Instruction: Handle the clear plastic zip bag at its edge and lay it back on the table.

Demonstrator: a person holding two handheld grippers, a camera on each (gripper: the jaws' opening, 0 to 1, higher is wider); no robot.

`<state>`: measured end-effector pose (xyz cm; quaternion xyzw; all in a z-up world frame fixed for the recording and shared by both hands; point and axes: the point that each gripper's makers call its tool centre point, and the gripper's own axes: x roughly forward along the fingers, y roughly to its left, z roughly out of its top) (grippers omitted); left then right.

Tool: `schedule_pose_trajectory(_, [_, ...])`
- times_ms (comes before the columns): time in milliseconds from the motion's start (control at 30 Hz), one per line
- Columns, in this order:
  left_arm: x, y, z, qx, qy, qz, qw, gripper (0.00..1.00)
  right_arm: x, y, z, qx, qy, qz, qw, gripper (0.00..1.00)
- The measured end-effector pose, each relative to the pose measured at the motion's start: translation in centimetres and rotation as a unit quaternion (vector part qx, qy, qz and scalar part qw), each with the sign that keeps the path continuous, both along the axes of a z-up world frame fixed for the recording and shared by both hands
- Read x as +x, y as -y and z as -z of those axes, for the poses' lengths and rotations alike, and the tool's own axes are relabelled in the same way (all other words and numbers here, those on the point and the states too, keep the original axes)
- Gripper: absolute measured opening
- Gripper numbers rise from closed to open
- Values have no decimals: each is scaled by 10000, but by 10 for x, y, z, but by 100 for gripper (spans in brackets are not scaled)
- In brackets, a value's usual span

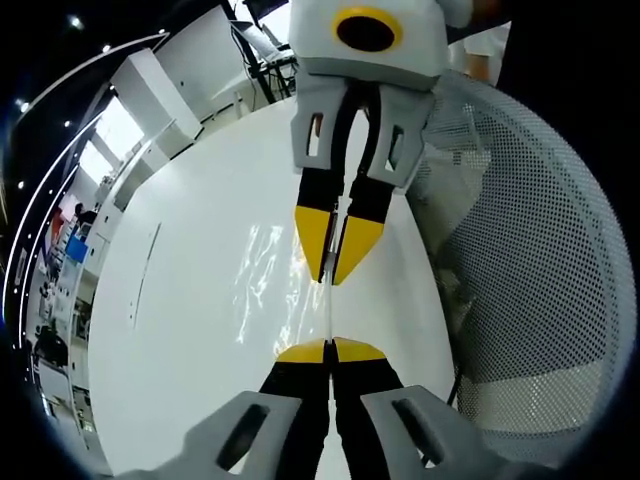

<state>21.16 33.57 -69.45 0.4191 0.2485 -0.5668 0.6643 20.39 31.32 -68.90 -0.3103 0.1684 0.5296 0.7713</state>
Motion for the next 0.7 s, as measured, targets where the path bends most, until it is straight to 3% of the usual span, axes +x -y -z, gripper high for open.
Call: schedule_pose_trajectory(700, [1, 4, -1, -50, -4, -20, 10000, 0, 1, 4, -1, 22, 0, 75, 10000, 0])
